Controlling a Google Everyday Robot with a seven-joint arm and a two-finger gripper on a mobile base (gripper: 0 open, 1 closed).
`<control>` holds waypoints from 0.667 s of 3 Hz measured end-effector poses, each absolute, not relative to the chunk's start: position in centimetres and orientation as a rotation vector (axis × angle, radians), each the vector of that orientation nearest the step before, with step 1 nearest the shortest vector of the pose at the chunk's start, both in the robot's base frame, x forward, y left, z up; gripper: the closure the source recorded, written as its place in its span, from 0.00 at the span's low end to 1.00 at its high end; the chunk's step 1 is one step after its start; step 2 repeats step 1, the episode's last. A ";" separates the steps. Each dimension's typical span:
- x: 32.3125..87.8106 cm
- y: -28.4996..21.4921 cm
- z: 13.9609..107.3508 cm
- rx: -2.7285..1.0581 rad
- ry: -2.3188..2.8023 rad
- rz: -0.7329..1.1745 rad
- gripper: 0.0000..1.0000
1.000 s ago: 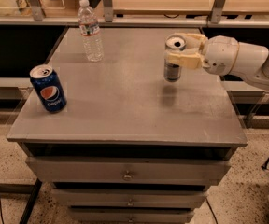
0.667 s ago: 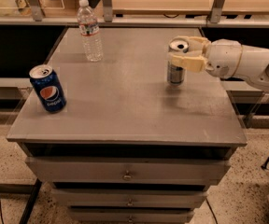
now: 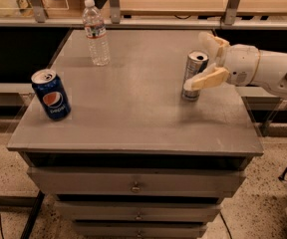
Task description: Place redbull can upright
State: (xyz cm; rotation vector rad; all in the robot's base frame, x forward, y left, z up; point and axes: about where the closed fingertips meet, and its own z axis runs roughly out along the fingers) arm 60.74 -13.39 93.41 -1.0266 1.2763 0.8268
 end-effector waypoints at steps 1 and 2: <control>60.7 -13.4 93.4 -1.027 1.276 0.827 0.00; 60.7 -13.4 93.4 -1.027 1.276 0.827 0.00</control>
Offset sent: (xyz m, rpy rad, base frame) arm 0.0000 0.0000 0.0000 0.0000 0.0000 0.0000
